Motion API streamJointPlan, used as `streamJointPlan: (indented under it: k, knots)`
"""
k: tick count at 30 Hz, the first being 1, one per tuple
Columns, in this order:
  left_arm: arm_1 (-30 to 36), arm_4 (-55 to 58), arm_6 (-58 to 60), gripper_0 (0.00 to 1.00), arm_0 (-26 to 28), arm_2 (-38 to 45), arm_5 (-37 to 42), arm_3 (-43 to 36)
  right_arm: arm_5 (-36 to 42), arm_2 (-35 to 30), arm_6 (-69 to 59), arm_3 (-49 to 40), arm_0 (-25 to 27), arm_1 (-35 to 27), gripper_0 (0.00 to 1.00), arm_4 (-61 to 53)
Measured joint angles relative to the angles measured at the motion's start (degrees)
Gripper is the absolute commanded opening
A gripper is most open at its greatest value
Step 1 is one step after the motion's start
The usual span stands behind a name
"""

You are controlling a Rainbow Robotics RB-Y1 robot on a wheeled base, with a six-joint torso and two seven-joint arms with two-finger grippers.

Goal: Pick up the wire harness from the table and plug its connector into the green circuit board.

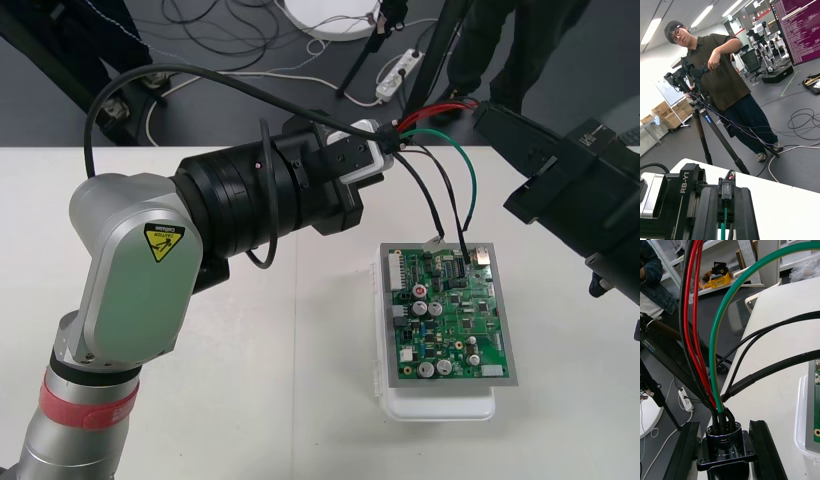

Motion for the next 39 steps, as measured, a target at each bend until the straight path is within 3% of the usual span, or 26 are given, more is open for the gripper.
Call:
streamJointPlan:
  k: [13, 14, 15, 16, 17, 30, 39]
  knots:
    - [0.0, 0.4, 0.0, 0.01, 0.2, 0.0, 0.0, 0.0, -0.8, -0.1, 0.0, 0.2, 0.0, 0.0, 0.00, 0.0]
    - [0.0, 0.4, 0.0, 0.06, 0.2, 0.0, 0.0, 0.0, -0.8, -0.1, 0.0, 0.2, 0.0, 0.0, 0.00, 0.0]
    - [0.0, 0.5, 0.0, 0.40, 0.2, 0.0, 0.0, 0.0, -0.8, -0.1, 0.0, 0.2, 0.0, 0.0, 0.00, 0.0]
    - [0.0, 0.5, 0.0, 0.85, 0.2, 0.0, 0.0, 0.0, -0.9, -0.2, 0.0, 0.2, 0.0, 0.0, 0.00, 0.0]
    - [0.0, 0.5, 0.0, 1.00, 0.2, 0.0, 0.0, 0.0, -0.9, -0.2, 0.0, 0.3, 0.0, 0.0, 0.00, 0.0]
    - [0.0, 0.8, 0.0, 1.00, 0.2, 0.0, 0.0, 0.0, -2.4, -0.4, 0.0, 1.0, 0.0, 0.0, 0.00, 0.1]
    - [0.0, 1.1, 0.0, 1.00, 0.2, 0.0, 0.1, 0.0, -7.8, -1.8, 0.0, 4.3, 0.0, 0.0, 0.00, 1.7]
